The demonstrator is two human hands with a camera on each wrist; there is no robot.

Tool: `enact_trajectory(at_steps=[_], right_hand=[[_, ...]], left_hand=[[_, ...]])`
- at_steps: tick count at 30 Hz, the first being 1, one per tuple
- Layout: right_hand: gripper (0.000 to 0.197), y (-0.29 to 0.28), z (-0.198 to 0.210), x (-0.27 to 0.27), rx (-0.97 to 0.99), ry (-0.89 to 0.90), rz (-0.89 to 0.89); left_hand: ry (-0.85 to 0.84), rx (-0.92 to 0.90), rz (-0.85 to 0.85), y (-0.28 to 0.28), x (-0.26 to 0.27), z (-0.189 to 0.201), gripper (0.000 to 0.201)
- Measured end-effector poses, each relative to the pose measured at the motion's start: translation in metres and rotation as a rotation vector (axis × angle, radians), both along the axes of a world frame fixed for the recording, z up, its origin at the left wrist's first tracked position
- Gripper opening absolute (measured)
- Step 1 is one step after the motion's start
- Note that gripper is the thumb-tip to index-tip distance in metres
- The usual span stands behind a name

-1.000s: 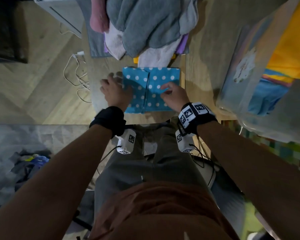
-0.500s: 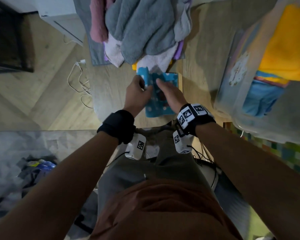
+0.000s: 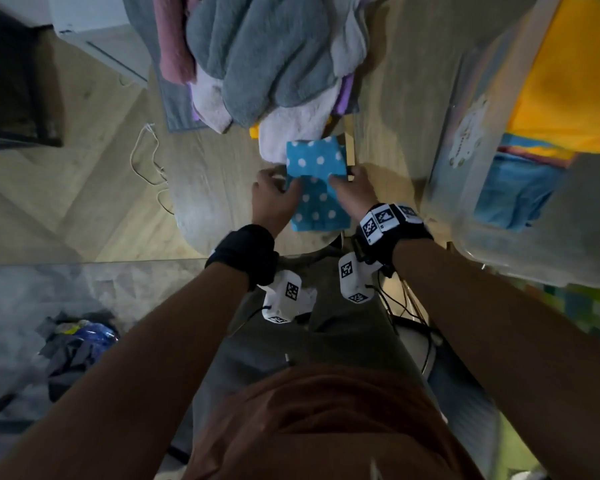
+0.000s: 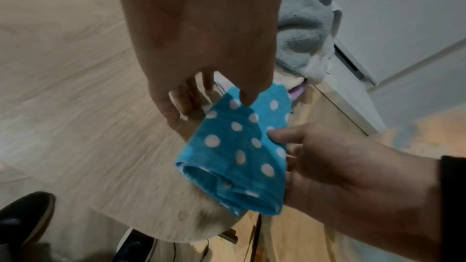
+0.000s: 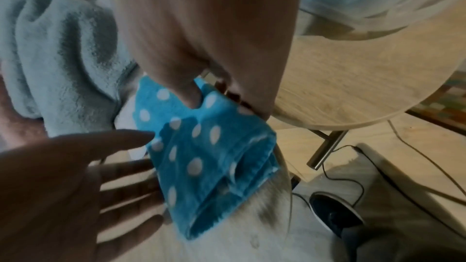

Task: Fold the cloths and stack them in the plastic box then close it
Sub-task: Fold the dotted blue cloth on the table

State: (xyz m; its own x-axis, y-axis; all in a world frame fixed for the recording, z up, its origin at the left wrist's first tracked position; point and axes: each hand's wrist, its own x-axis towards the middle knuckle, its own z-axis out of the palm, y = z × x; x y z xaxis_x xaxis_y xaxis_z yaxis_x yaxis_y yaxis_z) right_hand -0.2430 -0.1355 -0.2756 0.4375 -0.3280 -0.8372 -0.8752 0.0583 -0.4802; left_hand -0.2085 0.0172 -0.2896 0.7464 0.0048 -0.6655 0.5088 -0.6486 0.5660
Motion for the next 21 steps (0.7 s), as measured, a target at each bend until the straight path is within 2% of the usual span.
enact_trajectory(at_steps=[2,5,7,10,15,17,19,21], right_hand=[[0.046,0.002,-0.003,-0.005,-0.145,-0.031,0.023],[0.058,0.010,-0.007,-0.005,-0.296,-0.081,0.116],[0.055,0.010,-0.007,-0.001,-0.241,-0.048,0.131],[0.046,0.004,-0.003,0.002,-0.099,0.030,0.123],[0.051,0.006,0.002,-0.006,0.034,0.076,0.189],[0.064,0.008,0.008,-0.010,0.004,0.008,0.145],[0.086,0.008,0.022,-0.009,-0.143,-0.127,0.137],[0.086,0.007,0.040,0.000,-0.217,-0.269,0.198]], left_hand=[[0.062,-0.028,-0.087,0.002,0.001,-0.008,0.079],[0.002,-0.026,-0.100,0.000,0.000,-0.026,0.076],[-0.001,-0.059,-0.090,-0.009,0.004,-0.022,0.075],[0.006,-0.102,-0.041,-0.022,0.005,-0.001,0.060],[-0.044,-0.059,-0.204,-0.015,0.001,0.010,0.055],[-0.067,-0.082,-0.273,-0.008,0.003,0.018,0.054],[-0.111,-0.099,-0.382,-0.002,0.009,0.033,0.053],[-0.147,-0.124,-0.506,0.004,0.022,0.051,0.052]])
